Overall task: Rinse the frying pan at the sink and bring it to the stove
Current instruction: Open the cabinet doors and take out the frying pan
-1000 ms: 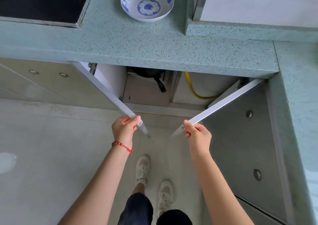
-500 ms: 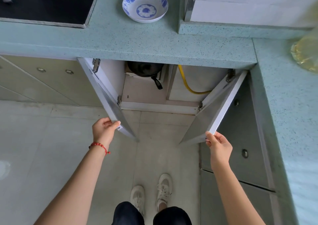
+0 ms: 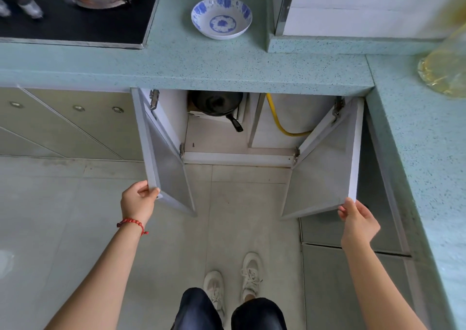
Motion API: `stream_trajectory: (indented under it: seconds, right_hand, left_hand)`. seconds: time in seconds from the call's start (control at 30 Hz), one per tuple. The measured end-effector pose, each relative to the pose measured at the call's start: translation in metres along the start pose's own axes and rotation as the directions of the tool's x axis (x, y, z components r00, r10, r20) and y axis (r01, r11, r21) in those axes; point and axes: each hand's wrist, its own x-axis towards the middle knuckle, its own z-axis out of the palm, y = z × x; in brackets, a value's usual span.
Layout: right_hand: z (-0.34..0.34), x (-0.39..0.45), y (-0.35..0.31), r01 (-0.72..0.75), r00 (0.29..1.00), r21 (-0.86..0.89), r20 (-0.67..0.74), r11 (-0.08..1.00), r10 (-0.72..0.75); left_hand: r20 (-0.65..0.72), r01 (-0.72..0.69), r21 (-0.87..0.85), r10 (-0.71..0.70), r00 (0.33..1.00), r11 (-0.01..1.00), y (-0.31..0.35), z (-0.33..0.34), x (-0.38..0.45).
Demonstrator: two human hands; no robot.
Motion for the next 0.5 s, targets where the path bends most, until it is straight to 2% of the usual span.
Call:
stream_trajectory:
  seconds: [0.1,0.27,0.33,0.4,0.5]
  right_hand:
    - [-0.003,-0.004,0.003,0.002,0.999,0.026,-0.044,1.0,-0.001]
    - [-0.009,-0.027,0.014,-0.047,0.996,-0.092,-0.081,0.995,0.04]
    - [-0.006,-0.045,0.018,-0.037,0.999,-0.202,-0.006,0.979,0.037]
    - [0.002,-0.068,0.022,0.052,0.994,-0.404,0.108,0.913,-0.009]
    - [0.02,-0.104,0.024,0.272,0.939,-0.556,0.331,0.785,-0.091]
  left_hand:
    - [-0.034,-0.029,0.068,0.032,0.999,0.997,0.001,-0.011,-0.004]
    - [-0.065,-0.128,0.249,0.149,0.987,0.96,0.004,-0.021,-0.005]
    - [-0.063,-0.135,0.355,0.168,0.984,0.925,0.004,-0.027,-0.005]
    - [-0.049,-0.188,0.45,0.234,0.971,0.873,0.003,-0.033,-0.007]
    - [0.139,-0.389,0.509,0.373,0.918,0.768,0.007,-0.034,-0.019]
